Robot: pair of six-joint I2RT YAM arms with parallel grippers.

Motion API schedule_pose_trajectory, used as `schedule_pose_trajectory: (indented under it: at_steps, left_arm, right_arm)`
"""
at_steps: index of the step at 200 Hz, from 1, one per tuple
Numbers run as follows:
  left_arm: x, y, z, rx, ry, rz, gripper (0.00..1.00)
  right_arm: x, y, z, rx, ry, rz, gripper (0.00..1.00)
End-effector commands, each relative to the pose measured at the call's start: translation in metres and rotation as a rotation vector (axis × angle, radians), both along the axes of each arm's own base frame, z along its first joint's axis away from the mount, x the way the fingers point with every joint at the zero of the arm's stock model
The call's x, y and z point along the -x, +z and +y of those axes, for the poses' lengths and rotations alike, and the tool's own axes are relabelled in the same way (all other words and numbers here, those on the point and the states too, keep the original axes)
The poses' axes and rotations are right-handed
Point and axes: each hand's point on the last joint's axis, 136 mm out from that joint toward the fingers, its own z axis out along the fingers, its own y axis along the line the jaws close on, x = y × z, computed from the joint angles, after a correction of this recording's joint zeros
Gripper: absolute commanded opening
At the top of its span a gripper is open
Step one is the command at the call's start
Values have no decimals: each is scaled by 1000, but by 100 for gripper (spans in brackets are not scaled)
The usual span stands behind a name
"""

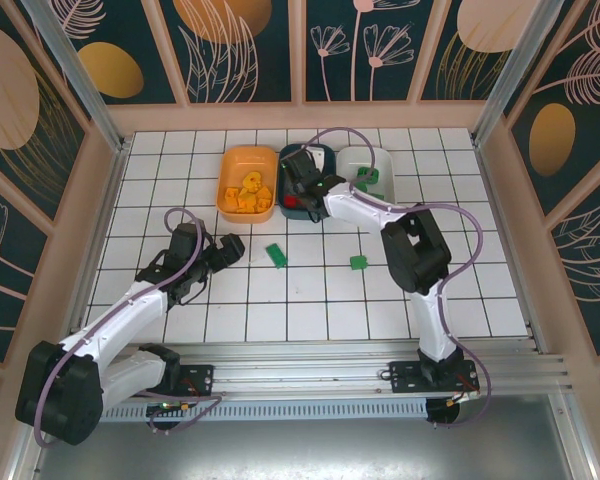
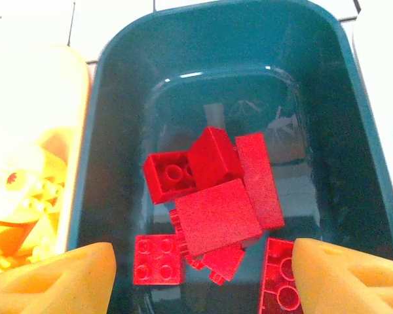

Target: Sort the legos into containers by color

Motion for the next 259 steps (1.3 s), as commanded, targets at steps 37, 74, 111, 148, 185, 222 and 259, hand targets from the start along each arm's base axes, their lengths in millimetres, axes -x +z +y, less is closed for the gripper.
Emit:
schedule_pose_trajectory:
  at_steps: [37,74,111,148,185,222,259]
  left_arm:
    - [-4,-2,10,-24,62,-6,98]
    - [-7,-6,16,-25,104,5,98]
    - [-8,-8,10,-3,86,26,99]
    - [-3,-5,13,-5,92,14,99]
    - [-5,-3,11,0,89,13,99]
    - [-10,-2,0,26,52,34,98]
    - [-16,4,-41,151,-96,12,98]
  right_arm:
    - [111,4,38,69,311,-58,73]
    - [156,-49,61,108,509,71,76]
    - [162,-84,77,130,582,130,76]
    - [169,-99,74,134,592,163,69]
    - [163,-82,62,126,508,113,29]
    - [152,-12,49,-11,448,-12,24]
    - [95,35,-38,-98,202,-85,24]
